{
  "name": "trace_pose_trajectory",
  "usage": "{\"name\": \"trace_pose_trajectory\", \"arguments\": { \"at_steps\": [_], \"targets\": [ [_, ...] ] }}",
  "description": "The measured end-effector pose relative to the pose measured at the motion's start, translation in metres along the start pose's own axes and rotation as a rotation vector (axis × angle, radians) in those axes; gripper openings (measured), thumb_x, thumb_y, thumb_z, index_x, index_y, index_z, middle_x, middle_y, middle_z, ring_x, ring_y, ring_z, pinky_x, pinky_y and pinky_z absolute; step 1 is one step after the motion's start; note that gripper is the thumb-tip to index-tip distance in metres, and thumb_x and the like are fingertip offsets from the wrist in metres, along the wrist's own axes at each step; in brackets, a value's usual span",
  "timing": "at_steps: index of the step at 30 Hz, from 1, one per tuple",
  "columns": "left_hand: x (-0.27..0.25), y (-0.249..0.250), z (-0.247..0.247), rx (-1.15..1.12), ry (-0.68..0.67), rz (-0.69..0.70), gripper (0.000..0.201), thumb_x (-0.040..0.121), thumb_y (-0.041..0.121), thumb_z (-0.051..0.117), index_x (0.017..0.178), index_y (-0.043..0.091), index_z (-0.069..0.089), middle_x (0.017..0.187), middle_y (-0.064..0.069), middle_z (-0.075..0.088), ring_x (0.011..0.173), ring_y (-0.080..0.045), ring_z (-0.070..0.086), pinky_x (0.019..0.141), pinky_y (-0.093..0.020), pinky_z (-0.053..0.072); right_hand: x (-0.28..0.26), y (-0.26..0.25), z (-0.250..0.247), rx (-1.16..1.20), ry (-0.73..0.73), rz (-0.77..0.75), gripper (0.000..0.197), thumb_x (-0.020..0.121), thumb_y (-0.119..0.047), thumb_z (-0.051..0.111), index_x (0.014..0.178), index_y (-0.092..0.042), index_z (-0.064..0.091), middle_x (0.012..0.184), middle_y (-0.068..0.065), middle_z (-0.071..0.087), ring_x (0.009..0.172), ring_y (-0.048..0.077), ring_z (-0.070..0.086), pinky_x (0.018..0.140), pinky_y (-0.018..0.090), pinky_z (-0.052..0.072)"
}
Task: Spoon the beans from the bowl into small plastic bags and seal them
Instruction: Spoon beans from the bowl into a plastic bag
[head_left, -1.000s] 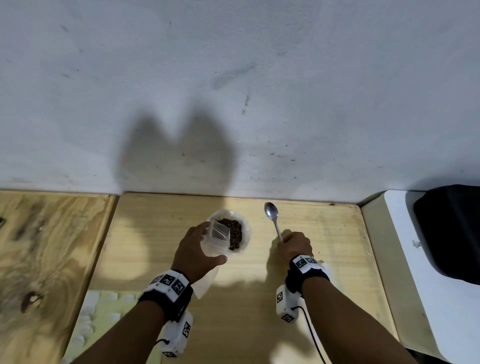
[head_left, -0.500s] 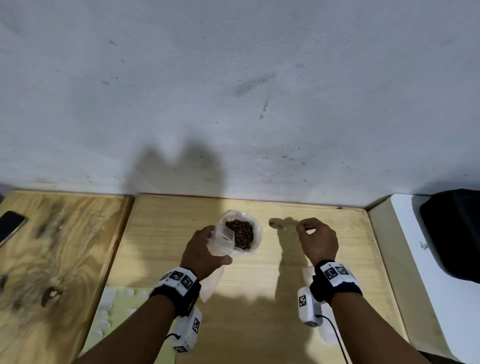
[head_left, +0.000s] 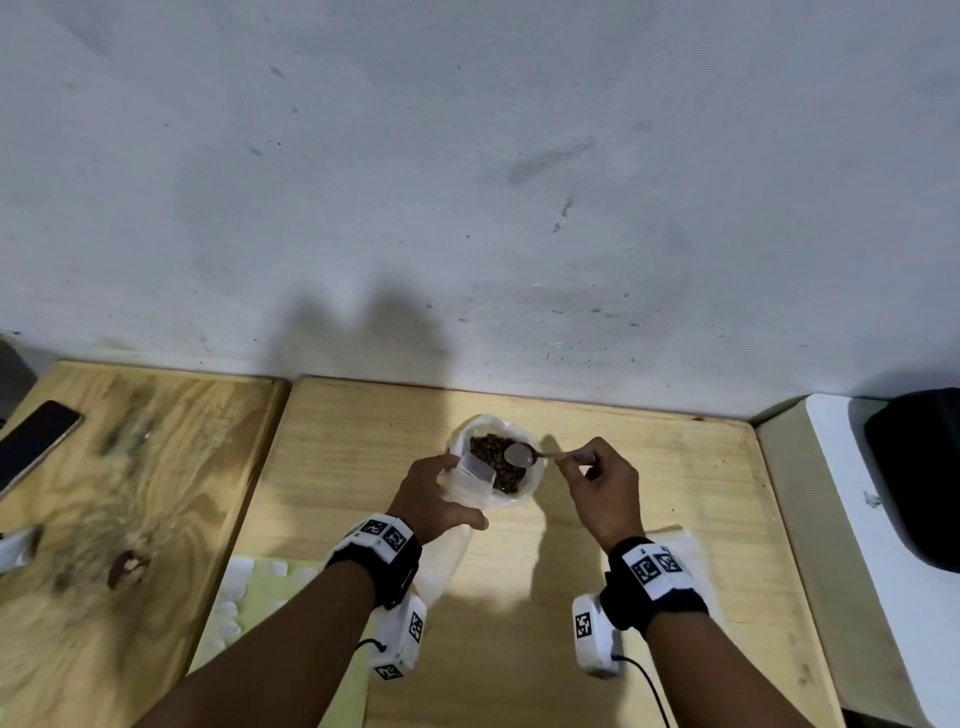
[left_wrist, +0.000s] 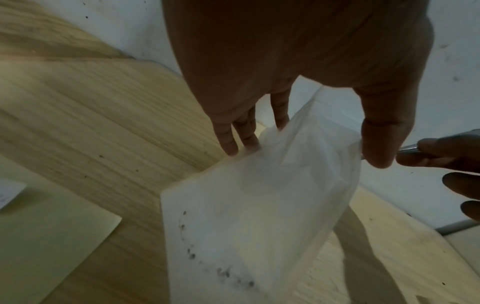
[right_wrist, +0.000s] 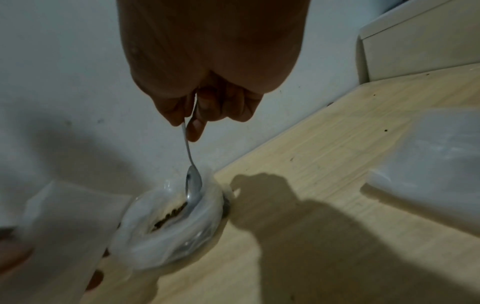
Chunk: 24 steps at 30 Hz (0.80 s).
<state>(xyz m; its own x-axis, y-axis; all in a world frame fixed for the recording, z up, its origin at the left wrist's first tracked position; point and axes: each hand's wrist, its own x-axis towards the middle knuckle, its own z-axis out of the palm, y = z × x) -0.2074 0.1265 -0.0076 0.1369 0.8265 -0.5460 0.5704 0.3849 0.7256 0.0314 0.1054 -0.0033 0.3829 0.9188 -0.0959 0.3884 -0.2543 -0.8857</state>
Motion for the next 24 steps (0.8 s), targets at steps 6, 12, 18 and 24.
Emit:
{"name": "trace_pose_trajectory", "arguments": {
  "at_steps": [6,12,18,24],
  "targets": [
    [0.008,0.003,0.004,0.01,-0.036,-0.037,0.096,0.056,0.031,0.091,0.139,0.025,0.043,0.126,0.005,0.053,0.104,-0.014,0.052,0.082,-0.024,0.041,-0.011,0.009,0.019,-0.127,0.012,0.01,0.02,0.089,-0.023,0.072,0.077,-0.016,0.057,0.077,-0.008,0.07,0.049,0.017,0.05,0.055,0.034,0.047],
    [0.014,0.001,0.005,0.013,-0.014,-0.065,0.1,0.052,0.033,0.092,0.14,0.021,0.045,0.13,-0.001,0.057,0.11,-0.017,0.055,0.087,-0.026,0.046,-0.016,0.018,0.037,0.043,0.058,0.193,0.023,0.086,-0.013,0.073,0.071,-0.006,0.056,0.073,0.003,0.065,0.071,0.019,0.058,0.065,0.031,0.044],
    [0.012,0.001,0.005,0.041,-0.006,-0.036,0.101,0.055,0.03,0.091,0.143,0.021,0.042,0.134,-0.003,0.052,0.12,-0.019,0.051,0.096,-0.029,0.044,-0.012,0.021,0.055,0.208,0.069,0.411,0.025,0.079,-0.013,0.078,0.067,-0.01,0.056,0.062,-0.002,0.054,0.063,0.019,0.049,0.064,0.032,0.04],
    [0.01,0.001,0.003,0.071,-0.012,-0.011,0.104,0.053,0.033,0.091,0.143,0.022,0.04,0.141,-0.001,0.049,0.126,-0.019,0.048,0.101,-0.032,0.044,-0.006,0.022,0.051,0.328,0.102,0.508,0.015,0.078,-0.006,0.077,0.07,-0.006,0.063,0.065,0.004,0.057,0.064,0.02,0.049,0.063,0.031,0.039]
  ]
}}
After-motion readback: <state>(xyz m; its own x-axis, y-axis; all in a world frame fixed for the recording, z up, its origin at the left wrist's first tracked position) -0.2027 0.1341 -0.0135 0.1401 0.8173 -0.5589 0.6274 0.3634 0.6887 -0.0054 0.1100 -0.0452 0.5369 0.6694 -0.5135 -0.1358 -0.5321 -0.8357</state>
